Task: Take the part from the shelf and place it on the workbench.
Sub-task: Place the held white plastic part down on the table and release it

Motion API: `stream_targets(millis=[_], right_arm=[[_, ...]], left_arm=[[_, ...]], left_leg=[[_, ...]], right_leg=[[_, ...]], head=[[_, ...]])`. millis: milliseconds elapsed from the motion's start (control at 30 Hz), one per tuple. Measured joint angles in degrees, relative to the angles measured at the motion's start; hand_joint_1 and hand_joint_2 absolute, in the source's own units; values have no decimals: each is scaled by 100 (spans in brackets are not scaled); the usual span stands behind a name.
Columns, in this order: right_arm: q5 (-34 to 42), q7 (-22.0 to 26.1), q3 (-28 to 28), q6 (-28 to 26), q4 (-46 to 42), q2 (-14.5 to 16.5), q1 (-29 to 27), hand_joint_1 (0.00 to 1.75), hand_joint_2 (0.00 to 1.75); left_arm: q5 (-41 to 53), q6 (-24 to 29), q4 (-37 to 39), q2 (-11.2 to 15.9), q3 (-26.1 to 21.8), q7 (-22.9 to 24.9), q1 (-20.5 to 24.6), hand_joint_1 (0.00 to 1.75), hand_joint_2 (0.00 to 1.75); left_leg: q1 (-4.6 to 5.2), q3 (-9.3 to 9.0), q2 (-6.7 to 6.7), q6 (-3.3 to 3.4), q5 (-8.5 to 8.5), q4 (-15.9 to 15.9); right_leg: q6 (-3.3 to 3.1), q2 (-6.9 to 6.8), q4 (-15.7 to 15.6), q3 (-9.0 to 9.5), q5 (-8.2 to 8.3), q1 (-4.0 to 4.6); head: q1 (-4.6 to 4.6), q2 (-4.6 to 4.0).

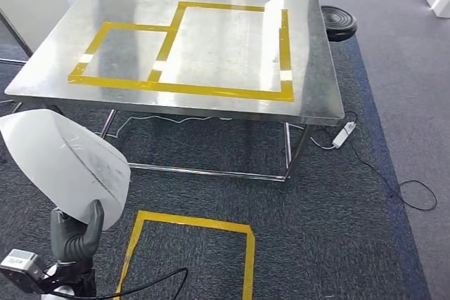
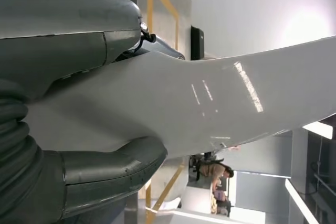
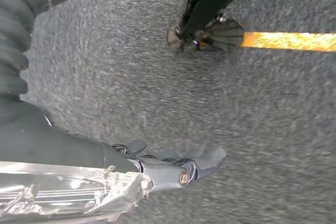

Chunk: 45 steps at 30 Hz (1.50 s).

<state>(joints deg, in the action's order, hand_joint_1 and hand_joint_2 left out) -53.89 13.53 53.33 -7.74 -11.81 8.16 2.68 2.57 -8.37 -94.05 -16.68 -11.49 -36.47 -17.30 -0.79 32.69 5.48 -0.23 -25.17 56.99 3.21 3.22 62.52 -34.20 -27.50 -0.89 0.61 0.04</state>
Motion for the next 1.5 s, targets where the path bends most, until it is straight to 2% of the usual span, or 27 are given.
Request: stream_targets(millis=[67, 133, 200, 267, 300, 333, 367, 400, 433, 467, 533, 600, 700, 767, 833, 867, 900, 967, 1033, 1067, 1200, 1267, 1333, 1367, 1400, 1433, 1500], right_arm=[[5, -5, 0, -3, 2, 1, 2, 0, 175], [38, -14, 1, -7, 3, 5, 12, 0, 175], [97, -57, 5, -11, 3, 10, 20, 0, 175], [129, -172, 21, -42, 3, 10, 15, 0, 175], [133, -235, 36, -57, 3, 10, 8, 0, 175], [133, -286, 51, -67, 3, 10, -1, 0, 175], [132, -319, 66, -64, 3, 11, -8, 0, 175], [132, -342, 78, -61, 3, 11, -9, 0, 175], [131, -355, 84, -58, 3, 12, -4, 0, 175], [130, -365, 90, -58, 3, 13, 4, 0, 175], [128, -373, 98, -60, 3, 13, 16, 0, 175], [128, -378, 104, -61, 3, 13, 15, 0, 175], [127, -379, 107, -62, 3, 13, 16, 0, 175], [127, -378, 107, -62, 3, 15, 17, 0, 175], [127, -379, 107, -62, 3, 16, 9, 0, 175], [128, -379, 108, -63, 3, 15, 3, 0, 175], [128, -380, 108, -63, 3, 15, -1, 0, 175], [128, -380, 109, -63, 3, 15, -3, 0, 175], [128, -379, 108, -63, 3, 16, 4, 0, 175], [128, -379, 108, -63, 3, 16, 9, 0, 175], [127, -378, 110, -64, 3, 15, 12, 0, 175], [127, -378, 111, -66, 3, 11, 17, 0, 175], [126, -380, 111, -70, 3, 10, 19, 0, 175], [123, -385, 111, -75, 3, 11, 14, 0, 175], [120, -389, 111, -80, 3, 11, 8, 0, 175], [116, -392, 111, -86, 3, 12, 4, 0, 175], [111, -391, 112, -91, 3, 13, 2, 0, 175]], left_arm=[[12, 4, 0, 0, 2, 2, 2, 175, 175], [33, 24, -1, 1, 2, 3, -14, 175, 175], [56, 50, -2, 2, 2, -2, -27, 175, 175], [68, 49, -2, 3, 5, -7, -20, 175, 175], [63, 39, -2, 4, 7, -7, -18, 175, 175], [53, 31, -1, 6, 6, -7, -23, 175, 175], [40, 25, -1, 8, 4, -6, -30, 175, 175], [27, 24, 0, 11, 3, -5, -36, 175, 175], [16, 24, 0, 15, 2, -5, -39, 175, 175], [8, 24, 0, 19, 1, -6, -38, 175, 175], [-1, 24, 0, 26, 1, -7, -32, 175, 175], [-7, 24, 0, 31, -1, -7, -31, 175, 175], [-8, 24, 0, 36, -1, -8, -35, 175, 175], [-8, 24, 0, 36, 0, -8, -33, 175, 175], [-8, 23, 1, 35, 0, -8, -34, 175, 175], [-8, 23, 1, 35, -1, -8, -35, 175, 175], [-8, 24, 2, 35, -1, -8, -36, 175, 175], [-8, 24, 2, 35, 0, -8, -36, 175, 175], [-8, 24, 2, 35, 1, -8, -34, 175, 175], [-8, 24, 2, 35, 1, -8, -34, 175, 175], [-8, 24, 2, 37, 1, -8, -34, 175, 175], [-8, 24, 2, 37, 1, -8, -31, 175, 175], [-7, 24, 3, 38, 0, -8, -33, 175, 175], [-4, 24, 4, 39, 0, -8, -36, 175, 175], [0, 25, 5, 39, -1, -8, -37, 175, 175], [6, 25, 7, 40, -1, -9, -38, 175, 175], [20, 26, 7, 39, -1, -16, -36, 175, 175]], left_leg=[[-7, 28, 127, -78, 14, -3], [-28, 57, 235, -165, 49, -37], [-18, 129, 60, -224, -42, 84], [4, 400, -298, -254, -372, 647], [4, 591, -406, -265, -559, 1041], [3, 751, -457, -272, -680, 1371], [3, 826, -477, -272, -691, 1531], [5, 793, -482, -265, -595, 1479], [7, 645, -485, -251, -413, 1209], [11, 429, -502, -230, -216, 824], [26, 69, -561, -184, -14, 158], [46, -20, -588, -135, -21, -41], [26, -28, -559, -40, -3, -71], [8, -43, -553, 9, -1, -84], [11, -48, -541, 35, -14, -83], [11, -57, -530, 37, -21, -82], [9, -73, -516, 33, -31, -82], [-3, -126, -488, 0, -63, -81], [11, -163, -470, -56, -103, -67], [21, -168, -464, -86, -114, -65], [5, -143, -467, -210, -170, -17], [0, 81, -482, -254, -440, 457], [1, 506, -486, -273, -777, 1249], [2, 672, -486, -274, -830, 1523], [3, 750, -486, -268, -774, 1613], [4, 711, -487, -253, -606, 1470], [9, 395, -515, -209, -172, 759]], right_leg=[[-35, 182, -346, 164, 64, -20], [-116, 85, -368, 187, 69, -7], [-209, -35, -405, 205, 98, -11], [-270, -156, -431, 216, 105, 0], [-285, -217, -431, 214, 100, 13], [-291, -273, -431, 213, 96, 25], [-296, -317, -431, 213, 91, 34], [-298, -351, -431, 216, 88, 38], [-296, -375, -431, 223, 83, 41], [-289, -388, -431, 234, 78, 42], [-245, -399, -413, 240, 58, 72], [-181, -408, -420, 241, 51, 94], [-80, -402, -334, 204, -25, 76], [-24, -361, 221, -68, -312, 65], [5, -347, 1003, -477, -616, 56], [13, -347, 1213, -606, -638, 55], [16, -346, 1210, -635, -549, 52], [13, -344, 584, -374, -126, 40], [-12, -316, -145, -30, 157, 29], [-38, -301, -332, 60, 197, 29], [-206, -288, -395, 82, 183, 39], [-279, -294, -411, 95, 180, 24], [-319, -298, -411, 100, 158, 31], [-326, -300, -411, 110, 143, 35], [-324, -302, -411, 125, 127, 37], [-316, -301, -411, 152, 108, 38], [-280, -295, -410, 216, 59, 40]], head=[[-3, 0], [-6, 0], [-24, 0], [-53, 0], [-63, 0], [-63, 0], [-63, 0], [-63, 0], [-63, 0], [-64, 0], [-59, 0], [-50, 0], [-35, 0], [-8, 0], [5, 0], [7, 0], [6, 0], [7, 0], [8, 0], [5, 0], [-8, 0], [-29, 0], [-41, 0], [-41, 0], [-42, 0], [-41, 0], [-43, 0]])
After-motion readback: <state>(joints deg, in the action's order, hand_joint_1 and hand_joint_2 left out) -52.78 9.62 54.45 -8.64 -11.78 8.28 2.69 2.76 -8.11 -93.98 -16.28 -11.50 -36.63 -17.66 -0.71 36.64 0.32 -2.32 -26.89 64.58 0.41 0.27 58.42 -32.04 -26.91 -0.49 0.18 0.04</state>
